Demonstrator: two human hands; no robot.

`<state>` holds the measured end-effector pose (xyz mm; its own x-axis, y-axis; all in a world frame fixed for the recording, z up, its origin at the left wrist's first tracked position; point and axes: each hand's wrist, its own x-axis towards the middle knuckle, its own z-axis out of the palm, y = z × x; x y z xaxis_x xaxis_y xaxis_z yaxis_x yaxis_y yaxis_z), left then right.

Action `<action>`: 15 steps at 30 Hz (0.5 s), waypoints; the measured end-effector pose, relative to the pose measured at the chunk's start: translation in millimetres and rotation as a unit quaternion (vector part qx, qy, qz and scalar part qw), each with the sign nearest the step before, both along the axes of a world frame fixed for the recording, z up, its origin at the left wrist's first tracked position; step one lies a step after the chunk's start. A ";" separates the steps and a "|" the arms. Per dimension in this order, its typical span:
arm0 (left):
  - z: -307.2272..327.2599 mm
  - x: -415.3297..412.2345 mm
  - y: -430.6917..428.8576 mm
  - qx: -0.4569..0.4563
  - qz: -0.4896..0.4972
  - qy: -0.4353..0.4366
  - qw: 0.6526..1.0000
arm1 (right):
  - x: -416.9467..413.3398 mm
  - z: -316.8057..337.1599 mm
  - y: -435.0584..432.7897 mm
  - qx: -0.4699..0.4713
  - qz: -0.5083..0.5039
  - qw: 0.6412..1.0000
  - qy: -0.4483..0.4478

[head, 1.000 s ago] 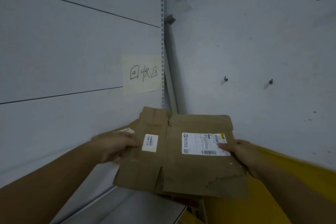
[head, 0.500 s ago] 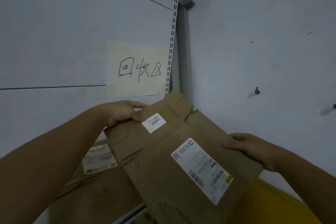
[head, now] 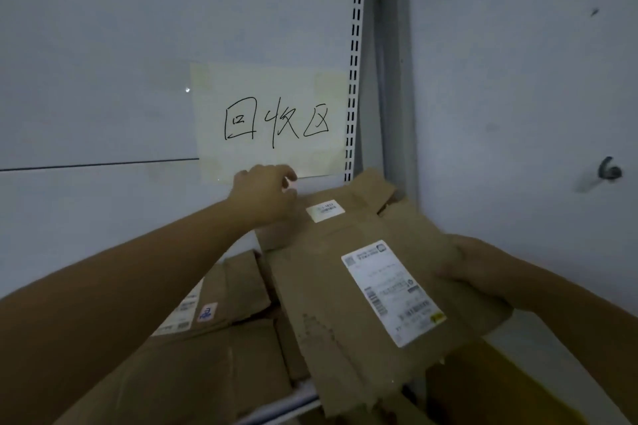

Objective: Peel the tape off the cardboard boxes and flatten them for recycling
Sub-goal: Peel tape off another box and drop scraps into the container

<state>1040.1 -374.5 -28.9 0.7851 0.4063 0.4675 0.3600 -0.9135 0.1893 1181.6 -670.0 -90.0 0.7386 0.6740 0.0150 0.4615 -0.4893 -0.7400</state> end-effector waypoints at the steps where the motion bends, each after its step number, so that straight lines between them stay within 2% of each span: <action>1: -7.0 -6.3 -9.3 0.028 0.006 0.048 0.998 | 10.1 -5.0 4.3 0.001 0.011 1.000 0.009; 2: -16.8 -12.7 -21.1 0.026 0.005 0.099 0.995 | 19.9 -11.8 8.6 -0.005 0.024 1.000 0.019; 4: -39.8 -24.1 -48.4 -0.040 -0.003 0.181 0.983 | 34.5 -22.1 17.0 -0.035 0.056 0.997 0.048; 5: -53.5 -28.3 -61.4 -0.065 -0.001 0.211 0.975 | 39.3 -24.8 20.7 -0.069 0.079 0.993 0.061; 8: -90.5 -34.3 -86.7 -0.060 0.065 0.321 0.943 | 45.4 -18.1 29.2 -0.234 0.134 0.962 0.051; 9: -96.3 -34.9 -90.2 -0.059 0.083 0.347 0.932 | 45.4 -12.0 31.5 -0.286 0.139 0.948 0.032; 11: -97.9 -35.1 -89.9 -0.068 0.093 0.372 0.921 | 42.7 1.7 37.4 -0.353 0.137 0.921 -0.088; 13: -92.1 -34.1 -88.1 -0.090 0.090 0.385 0.914 | 37.4 8.8 50.5 -0.320 0.133 0.907 -0.239; 15: -88.5 -32.4 -85.6 -0.102 0.082 0.399 0.908 | 27.1 1.2 71.0 -0.200 0.179 0.922 -0.278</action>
